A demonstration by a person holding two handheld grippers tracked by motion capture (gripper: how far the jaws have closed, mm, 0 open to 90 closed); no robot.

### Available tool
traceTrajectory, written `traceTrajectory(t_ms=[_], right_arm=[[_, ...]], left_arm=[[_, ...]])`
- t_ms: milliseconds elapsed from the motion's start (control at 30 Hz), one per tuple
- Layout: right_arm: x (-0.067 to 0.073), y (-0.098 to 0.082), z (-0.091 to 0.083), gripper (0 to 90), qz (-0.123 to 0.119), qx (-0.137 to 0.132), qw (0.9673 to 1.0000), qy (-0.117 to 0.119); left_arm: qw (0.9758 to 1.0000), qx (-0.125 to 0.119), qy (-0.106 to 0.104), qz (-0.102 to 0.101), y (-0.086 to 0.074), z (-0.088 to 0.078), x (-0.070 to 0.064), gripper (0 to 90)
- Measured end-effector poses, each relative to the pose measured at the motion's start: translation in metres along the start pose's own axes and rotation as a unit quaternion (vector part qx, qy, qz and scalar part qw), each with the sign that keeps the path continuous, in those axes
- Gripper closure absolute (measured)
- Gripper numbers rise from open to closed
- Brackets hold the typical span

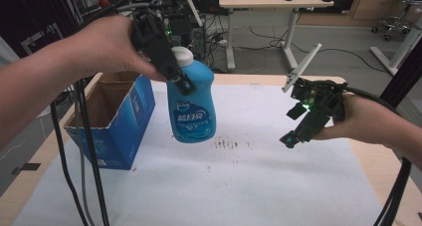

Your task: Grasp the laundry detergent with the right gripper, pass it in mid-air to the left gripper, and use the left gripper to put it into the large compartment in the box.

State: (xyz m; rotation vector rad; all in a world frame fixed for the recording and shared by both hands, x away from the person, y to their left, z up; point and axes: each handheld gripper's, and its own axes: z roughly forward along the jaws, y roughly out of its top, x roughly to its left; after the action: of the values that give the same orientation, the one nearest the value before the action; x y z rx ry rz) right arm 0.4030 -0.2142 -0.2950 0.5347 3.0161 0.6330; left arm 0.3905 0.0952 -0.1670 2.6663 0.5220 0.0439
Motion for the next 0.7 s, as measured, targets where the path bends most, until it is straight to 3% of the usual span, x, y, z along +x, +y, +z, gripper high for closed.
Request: traceTrajectory(t_ms=[100,200,233,300,400,500,633,667,700], right_arm=[[-0.003,-0.006,-0.003,13.2,0.011,0.0,0.9999,-0.005],[-0.01,-0.017,-0.009,13.2,0.028,0.004,0.9995,-0.015],[-0.012,-0.019,-0.01,13.2,0.027,0.004,0.9995,-0.015],[-0.015,-0.022,-0.014,13.2,0.033,0.007,0.9992,-0.021],[-0.021,-0.029,-0.021,13.1,0.042,0.009,0.9985,-0.033],[-0.028,-0.036,-0.029,13.2,0.057,0.0,0.9976,-0.04],[-0.035,-0.045,-0.037,13.2,0.073,-0.003,0.9961,-0.049],[-0.035,-0.045,-0.037,13.2,0.073,-0.003,0.9961,-0.049],[-0.037,-0.047,-0.039,13.2,0.077,-0.004,0.9958,-0.05]], left_arm=[[0.9998,-0.008,0.008,-0.016,-0.004,-0.01,0.003,37.9],[0.998,-0.021,0.028,-0.052,-0.015,-0.032,0.008,37.9],[0.998,-0.021,0.028,-0.052,-0.015,-0.032,0.008,37.9],[0.9956,-0.031,0.046,-0.076,-0.025,-0.047,0.013,37.9],[0.9918,-0.04,0.063,-0.104,-0.036,-0.06,0.017,37.9],[0.9865,-0.045,0.084,-0.133,-0.048,-0.076,0.021,38.0],[0.9772,-0.051,0.114,-0.172,-0.065,-0.095,0.028,37.9],[0.9772,-0.051,0.114,-0.172,-0.065,-0.095,0.028,38.0],[0.9739,-0.051,0.122,-0.184,-0.07,-0.099,0.029,38.0]])
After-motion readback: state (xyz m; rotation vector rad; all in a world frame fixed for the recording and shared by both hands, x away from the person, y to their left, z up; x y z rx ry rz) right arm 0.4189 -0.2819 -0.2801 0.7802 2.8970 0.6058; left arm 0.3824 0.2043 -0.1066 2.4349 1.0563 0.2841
